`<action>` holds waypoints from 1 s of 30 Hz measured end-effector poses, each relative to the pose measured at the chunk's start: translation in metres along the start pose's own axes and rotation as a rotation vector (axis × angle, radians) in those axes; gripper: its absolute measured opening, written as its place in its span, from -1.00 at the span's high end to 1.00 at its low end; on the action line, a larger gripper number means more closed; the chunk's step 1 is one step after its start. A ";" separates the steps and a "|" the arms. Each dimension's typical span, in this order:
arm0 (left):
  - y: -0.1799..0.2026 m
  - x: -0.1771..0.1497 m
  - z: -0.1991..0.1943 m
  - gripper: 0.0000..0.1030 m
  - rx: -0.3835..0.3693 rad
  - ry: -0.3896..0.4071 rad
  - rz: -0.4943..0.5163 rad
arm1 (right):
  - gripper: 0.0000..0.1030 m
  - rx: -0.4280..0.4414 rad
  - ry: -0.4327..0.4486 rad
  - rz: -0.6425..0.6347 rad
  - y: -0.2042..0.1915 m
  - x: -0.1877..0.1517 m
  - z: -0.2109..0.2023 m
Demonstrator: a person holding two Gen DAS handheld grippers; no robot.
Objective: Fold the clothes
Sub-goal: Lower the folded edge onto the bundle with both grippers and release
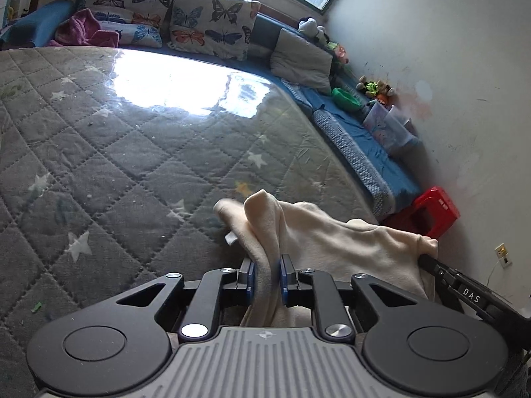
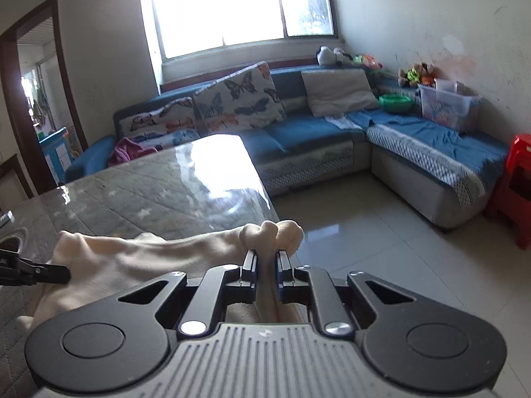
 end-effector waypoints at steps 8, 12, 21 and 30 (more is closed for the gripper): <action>-0.008 0.004 -0.006 0.40 0.100 0.023 0.053 | 0.63 -0.035 0.001 -0.014 0.004 0.001 0.001; -0.003 0.012 -0.013 0.38 0.144 0.068 0.101 | 0.59 -0.011 0.025 -0.049 -0.010 0.009 -0.004; 0.027 0.020 -0.003 0.42 0.080 0.079 0.185 | 0.57 0.048 -0.035 -0.072 -0.031 0.009 0.026; 0.028 0.015 0.036 0.49 0.082 0.032 0.216 | 0.46 0.047 -0.054 -0.106 -0.043 0.004 0.049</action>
Point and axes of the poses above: each gripper's, at about its wrist camera, not at the fingertips, and z roughly the way its jaws point, y to its right, x to its top, the point moved 4 cm from there along z, roughly the way its jaws point
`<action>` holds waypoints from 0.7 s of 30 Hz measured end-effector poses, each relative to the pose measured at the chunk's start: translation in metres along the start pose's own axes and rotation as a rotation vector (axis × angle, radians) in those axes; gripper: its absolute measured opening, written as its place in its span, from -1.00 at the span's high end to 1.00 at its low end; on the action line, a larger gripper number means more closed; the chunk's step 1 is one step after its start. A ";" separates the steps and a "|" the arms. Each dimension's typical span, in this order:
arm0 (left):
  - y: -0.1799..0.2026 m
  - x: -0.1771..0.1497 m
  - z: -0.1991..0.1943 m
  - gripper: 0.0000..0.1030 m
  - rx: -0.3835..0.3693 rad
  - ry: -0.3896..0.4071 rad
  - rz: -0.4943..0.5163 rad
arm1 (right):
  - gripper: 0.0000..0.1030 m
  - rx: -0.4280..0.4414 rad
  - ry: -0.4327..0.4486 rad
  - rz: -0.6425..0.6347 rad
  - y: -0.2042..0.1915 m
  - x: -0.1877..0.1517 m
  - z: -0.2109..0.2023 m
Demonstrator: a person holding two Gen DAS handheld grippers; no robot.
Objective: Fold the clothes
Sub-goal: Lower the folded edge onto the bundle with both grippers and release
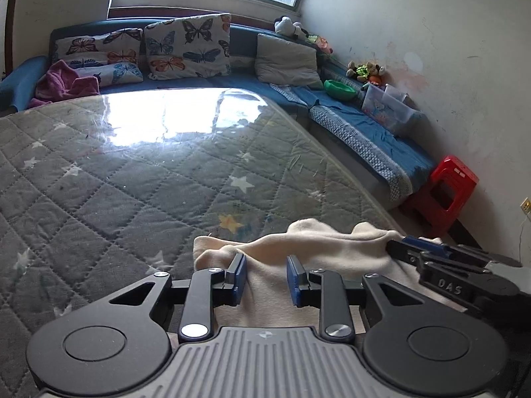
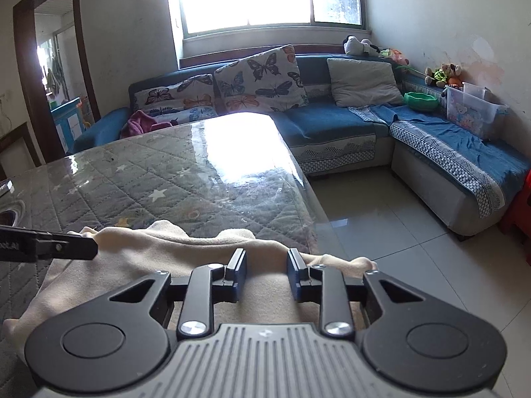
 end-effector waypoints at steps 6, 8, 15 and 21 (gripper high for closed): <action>-0.016 -0.004 -0.001 0.57 0.039 0.023 0.022 | 0.45 0.001 -0.003 -0.065 -0.019 0.002 0.009; -0.023 -0.005 -0.003 0.57 0.050 0.029 0.015 | 0.45 0.015 -0.004 -0.070 -0.026 0.003 0.012; -0.030 0.000 -0.014 0.56 0.087 0.023 0.013 | 0.43 0.044 0.017 -0.103 -0.041 0.011 0.012; 0.001 0.009 -0.021 0.56 0.019 0.055 0.059 | 0.29 0.076 0.030 -0.126 -0.050 0.009 -0.005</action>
Point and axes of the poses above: each gripper's, at about its wrist camera, not at the fingertips, and z roughly the way its jaws point, y to its right, x to its top, the point moved 4 cm from there along z, roughly the way its jaws point
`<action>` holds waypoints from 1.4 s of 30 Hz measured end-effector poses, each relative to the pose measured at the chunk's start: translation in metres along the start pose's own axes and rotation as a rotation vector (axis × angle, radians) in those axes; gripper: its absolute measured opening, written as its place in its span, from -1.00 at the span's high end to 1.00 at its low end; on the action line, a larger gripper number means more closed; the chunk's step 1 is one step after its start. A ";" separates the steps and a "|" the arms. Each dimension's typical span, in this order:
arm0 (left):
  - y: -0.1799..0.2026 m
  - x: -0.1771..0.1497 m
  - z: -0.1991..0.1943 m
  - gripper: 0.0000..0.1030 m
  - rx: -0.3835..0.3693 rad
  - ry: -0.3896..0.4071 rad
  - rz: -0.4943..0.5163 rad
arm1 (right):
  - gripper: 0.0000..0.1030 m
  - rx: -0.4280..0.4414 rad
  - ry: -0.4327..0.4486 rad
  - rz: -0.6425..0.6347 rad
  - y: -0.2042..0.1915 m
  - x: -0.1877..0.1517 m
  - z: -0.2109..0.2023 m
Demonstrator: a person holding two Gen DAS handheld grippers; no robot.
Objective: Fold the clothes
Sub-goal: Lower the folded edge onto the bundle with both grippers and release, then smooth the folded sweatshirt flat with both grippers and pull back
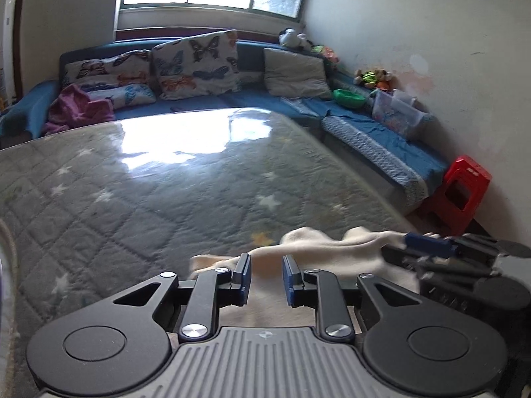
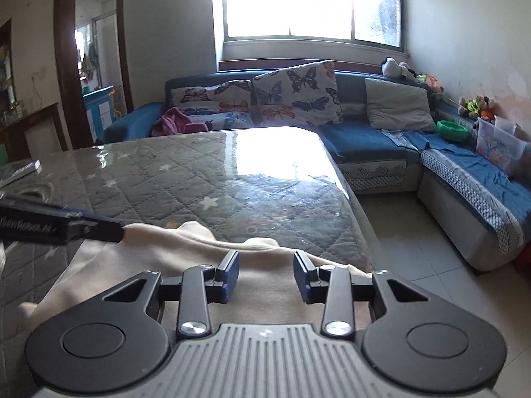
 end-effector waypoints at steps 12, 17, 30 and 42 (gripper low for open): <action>0.027 0.000 0.043 0.55 -0.052 -0.057 0.034 | 0.13 0.000 -0.012 -0.071 -0.014 -0.012 -0.015; 0.028 -0.005 0.028 0.55 -0.055 -0.034 0.046 | 0.11 0.013 -0.022 -0.108 -0.025 -0.023 -0.028; 0.031 -0.036 -0.027 0.55 -0.047 0.015 0.102 | 0.01 -0.007 -0.033 -0.106 -0.043 -0.048 -0.056; 0.014 -0.075 -0.055 0.53 -0.016 0.017 0.083 | -0.05 -0.026 -0.047 -0.029 -0.033 -0.070 -0.081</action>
Point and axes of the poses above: each gripper's, at about its wrist camera, not at the fingertips, and z roughly the way its jaws point, y to its right, x to its top, the point moved 4 cm from there along z, roughly the way its jaws point
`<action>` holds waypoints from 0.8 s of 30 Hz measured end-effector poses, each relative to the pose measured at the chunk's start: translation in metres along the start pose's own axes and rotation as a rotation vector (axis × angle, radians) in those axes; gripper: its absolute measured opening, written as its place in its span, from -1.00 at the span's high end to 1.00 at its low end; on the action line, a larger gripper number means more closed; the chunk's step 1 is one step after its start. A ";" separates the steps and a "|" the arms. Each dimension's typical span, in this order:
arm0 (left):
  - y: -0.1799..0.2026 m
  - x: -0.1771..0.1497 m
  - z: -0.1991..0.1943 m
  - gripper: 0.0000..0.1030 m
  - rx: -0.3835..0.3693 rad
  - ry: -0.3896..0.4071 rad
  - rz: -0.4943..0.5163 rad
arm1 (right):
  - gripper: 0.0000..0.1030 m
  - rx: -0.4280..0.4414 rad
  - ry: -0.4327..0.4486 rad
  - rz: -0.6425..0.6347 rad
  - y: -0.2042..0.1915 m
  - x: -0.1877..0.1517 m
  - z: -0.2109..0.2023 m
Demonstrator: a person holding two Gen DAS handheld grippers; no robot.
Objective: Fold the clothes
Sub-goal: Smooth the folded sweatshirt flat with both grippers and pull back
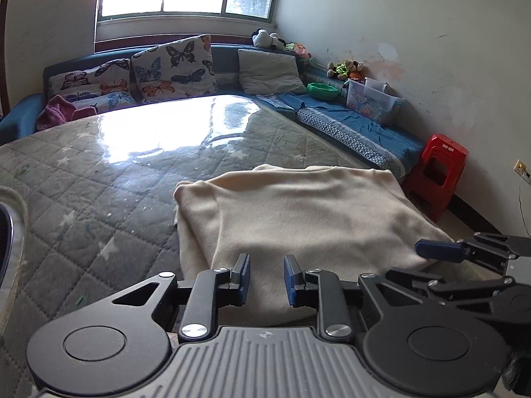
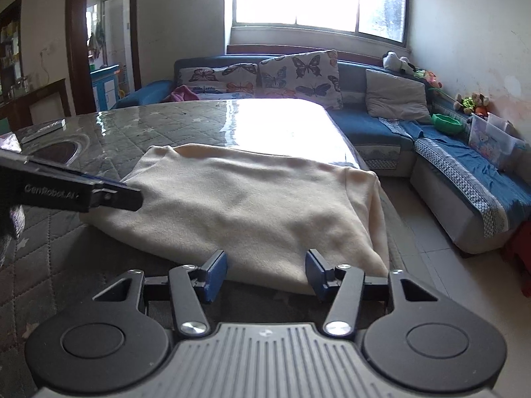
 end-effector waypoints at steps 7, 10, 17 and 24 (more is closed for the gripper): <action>0.000 -0.009 -0.010 0.42 -0.007 -0.002 -0.014 | -0.15 -0.009 0.008 0.019 0.000 -0.005 -0.008; 0.000 -0.012 -0.013 0.41 -0.003 -0.012 -0.018 | -0.20 -0.013 0.000 0.023 -0.001 -0.009 -0.009; 0.003 -0.019 -0.020 0.19 0.024 -0.022 -0.010 | -0.42 -0.014 0.001 0.046 -0.003 -0.012 -0.010; 0.001 -0.025 -0.028 0.00 0.044 -0.039 -0.029 | -0.63 -0.024 -0.009 0.076 -0.006 -0.018 -0.012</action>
Point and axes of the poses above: each gripper's, at about its wrist camera, not at the fingertips, and z roughly the way its jaws point, y to its right, x to its top, the point moved 4 cm from there along z, roughly the way its jaws point
